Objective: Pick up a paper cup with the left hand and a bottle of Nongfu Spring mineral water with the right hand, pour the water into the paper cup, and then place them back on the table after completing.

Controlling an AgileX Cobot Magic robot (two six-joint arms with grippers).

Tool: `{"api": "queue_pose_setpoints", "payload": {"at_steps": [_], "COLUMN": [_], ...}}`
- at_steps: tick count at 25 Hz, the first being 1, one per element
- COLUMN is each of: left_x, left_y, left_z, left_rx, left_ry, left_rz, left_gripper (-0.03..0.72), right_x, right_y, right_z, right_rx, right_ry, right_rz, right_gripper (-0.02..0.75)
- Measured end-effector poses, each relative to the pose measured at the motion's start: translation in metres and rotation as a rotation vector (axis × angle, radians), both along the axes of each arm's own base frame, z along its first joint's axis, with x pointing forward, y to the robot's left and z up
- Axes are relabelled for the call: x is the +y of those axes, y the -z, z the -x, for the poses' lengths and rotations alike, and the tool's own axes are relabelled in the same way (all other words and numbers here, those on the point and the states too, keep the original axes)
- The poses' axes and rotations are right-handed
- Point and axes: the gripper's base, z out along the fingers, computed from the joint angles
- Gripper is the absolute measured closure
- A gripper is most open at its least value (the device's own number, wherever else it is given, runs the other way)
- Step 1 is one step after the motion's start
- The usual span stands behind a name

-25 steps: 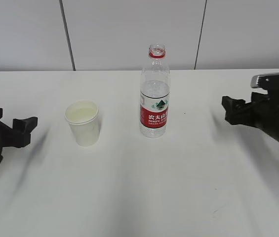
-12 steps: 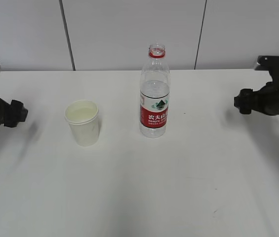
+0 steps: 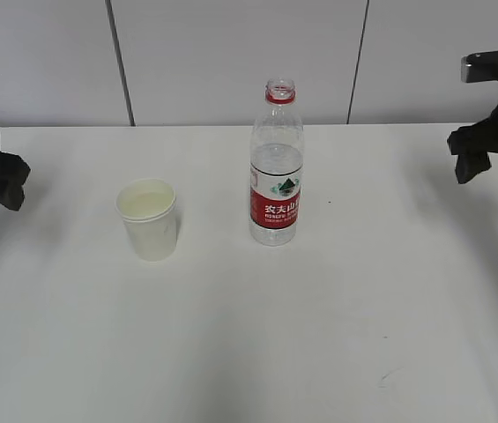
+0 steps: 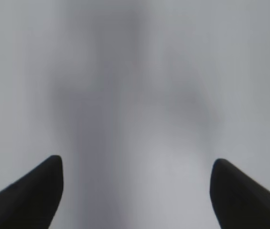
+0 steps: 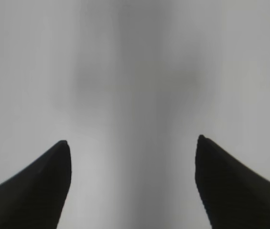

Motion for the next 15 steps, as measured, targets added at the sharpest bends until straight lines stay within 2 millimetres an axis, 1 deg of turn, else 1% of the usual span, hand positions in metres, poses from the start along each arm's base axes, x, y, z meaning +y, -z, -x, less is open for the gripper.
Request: {"api": "queue_pose_setpoints", "payload": {"at_steps": [5, 9, 12, 13, 15], "left_x": [-0.005, -0.006, -0.006, -0.006, -0.006], "left_y": [-0.017, -0.03, -0.038, -0.044, -0.048], "left_z": [0.013, 0.028, 0.048, 0.056, 0.072], "left_rx": [0.048, 0.051, 0.053, 0.037, 0.029], "left_ry": [0.03, 0.044, 0.042, 0.041, 0.039], "left_rz": [0.049, 0.06, 0.074, 0.082, 0.088], "left_gripper": [0.117, 0.117, 0.117, 0.117, 0.117], "right_x": [0.003, 0.004, 0.005, 0.006, 0.009], "right_y": [-0.016, -0.027, -0.041, -0.047, -0.054], "right_z": [0.007, 0.02, 0.032, 0.038, 0.054], "right_rx": [0.127, 0.194, 0.195, 0.183, 0.173], "right_ry": [-0.024, -0.033, -0.04, -0.042, -0.051], "right_rz": [-0.025, -0.037, -0.04, -0.047, -0.072], "right_gripper": [0.144, 0.144, 0.144, 0.144, 0.144]}}
